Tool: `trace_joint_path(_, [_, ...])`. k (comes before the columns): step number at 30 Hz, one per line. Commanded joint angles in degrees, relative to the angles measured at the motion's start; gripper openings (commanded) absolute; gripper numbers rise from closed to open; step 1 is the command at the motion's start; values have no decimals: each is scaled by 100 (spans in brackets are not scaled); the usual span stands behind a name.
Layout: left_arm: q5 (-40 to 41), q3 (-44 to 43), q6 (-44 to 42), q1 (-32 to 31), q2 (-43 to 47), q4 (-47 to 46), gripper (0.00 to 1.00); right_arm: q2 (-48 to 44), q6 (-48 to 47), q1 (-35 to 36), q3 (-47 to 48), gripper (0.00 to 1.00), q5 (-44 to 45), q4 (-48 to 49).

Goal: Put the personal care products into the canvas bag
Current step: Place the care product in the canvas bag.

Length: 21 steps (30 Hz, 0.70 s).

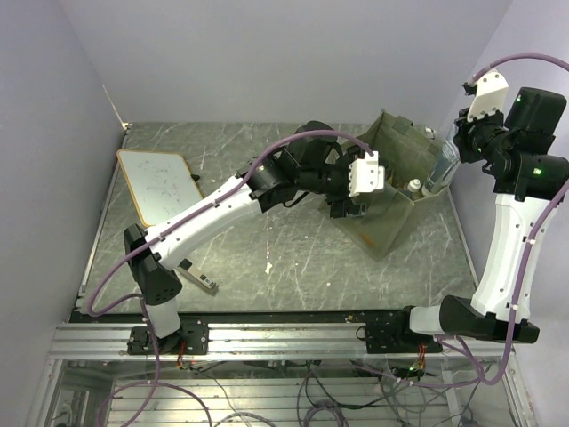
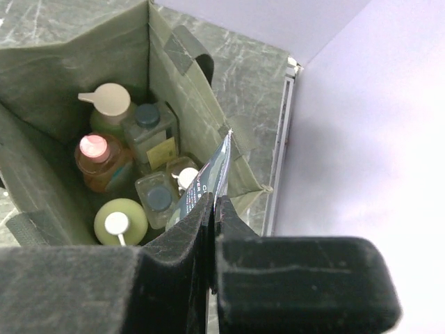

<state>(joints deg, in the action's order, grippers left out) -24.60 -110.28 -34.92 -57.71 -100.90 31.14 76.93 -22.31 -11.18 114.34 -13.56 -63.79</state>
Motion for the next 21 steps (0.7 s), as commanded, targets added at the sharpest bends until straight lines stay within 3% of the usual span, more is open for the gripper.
trace_joint_path(1, [58,-294,130,-92,-123,-190,98,-96,-215,-4,-26,0,404,316])
trace_joint_path(9, [173,-160,178,-181,-164,-280,98,-234,-303,49,-576,0,786,604])
trace_joint_path(21, [111,-331,125,-308,-385,-159,97,-122,-352,315,-1174,0,673,607])
